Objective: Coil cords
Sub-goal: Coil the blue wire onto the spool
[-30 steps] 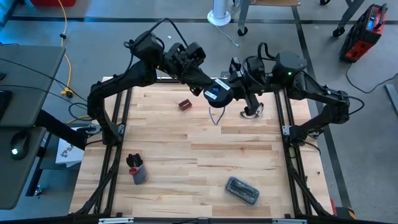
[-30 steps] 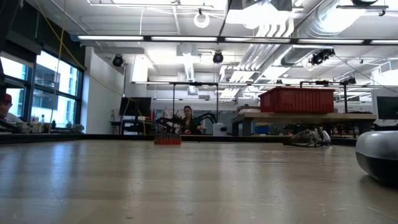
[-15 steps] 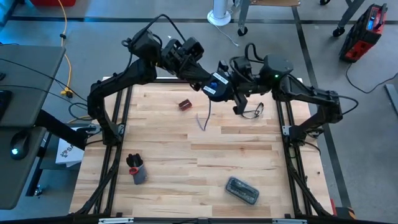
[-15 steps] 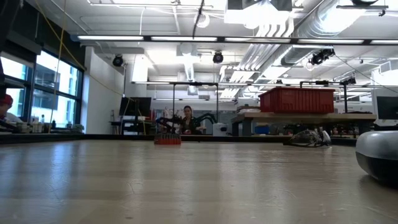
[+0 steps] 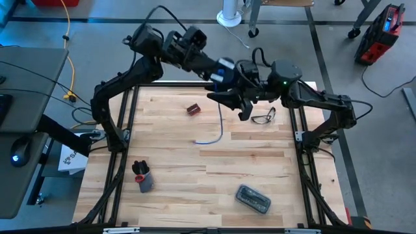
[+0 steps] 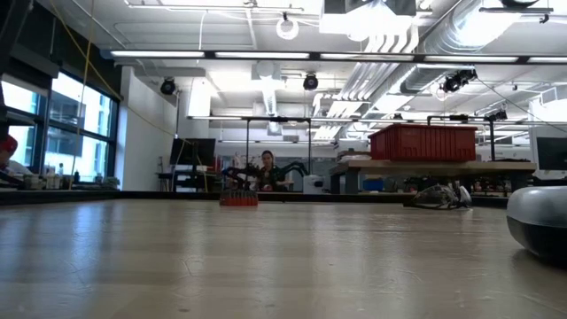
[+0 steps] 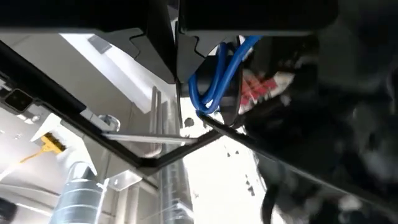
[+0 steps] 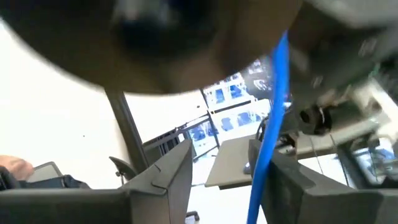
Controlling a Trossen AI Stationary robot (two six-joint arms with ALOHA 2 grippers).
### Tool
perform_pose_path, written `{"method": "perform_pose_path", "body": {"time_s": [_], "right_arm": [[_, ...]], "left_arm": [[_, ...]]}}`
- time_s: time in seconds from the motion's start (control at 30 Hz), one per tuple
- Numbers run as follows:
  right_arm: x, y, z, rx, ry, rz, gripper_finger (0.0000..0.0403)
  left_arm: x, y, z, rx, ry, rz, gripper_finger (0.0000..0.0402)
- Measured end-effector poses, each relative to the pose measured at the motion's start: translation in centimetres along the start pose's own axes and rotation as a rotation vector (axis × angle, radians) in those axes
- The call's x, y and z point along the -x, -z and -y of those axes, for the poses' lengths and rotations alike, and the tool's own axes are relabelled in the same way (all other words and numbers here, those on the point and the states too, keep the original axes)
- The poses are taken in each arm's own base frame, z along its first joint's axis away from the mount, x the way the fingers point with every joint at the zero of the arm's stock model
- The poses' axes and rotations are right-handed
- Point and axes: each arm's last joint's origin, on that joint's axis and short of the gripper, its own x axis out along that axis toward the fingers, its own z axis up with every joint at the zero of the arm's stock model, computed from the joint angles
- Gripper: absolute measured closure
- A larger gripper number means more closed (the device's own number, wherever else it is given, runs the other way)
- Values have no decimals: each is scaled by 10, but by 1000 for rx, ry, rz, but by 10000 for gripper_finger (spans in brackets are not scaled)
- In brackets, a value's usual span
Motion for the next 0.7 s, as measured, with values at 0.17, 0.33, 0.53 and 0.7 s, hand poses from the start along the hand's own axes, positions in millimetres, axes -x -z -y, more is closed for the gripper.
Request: {"method": "perform_pose_path", "body": {"time_s": [0.17, 0.33, 0.53, 0.7], "right_arm": [[0, 0, 0, 0, 4, -3, 254], [0, 1, 2, 1, 44, 3, 254], [0, 1, 2, 1, 50, -4, 254], [0, 2, 2, 4, 53, -14, 254]], "left_arm": [[9, -9, 6, -61, 28, 53, 402], [14, -13, 9, -137, 41, 105, 401], [20, -19, 15, -220, 75, 167, 401], [26, -22, 22, -259, 110, 179, 402]]}}
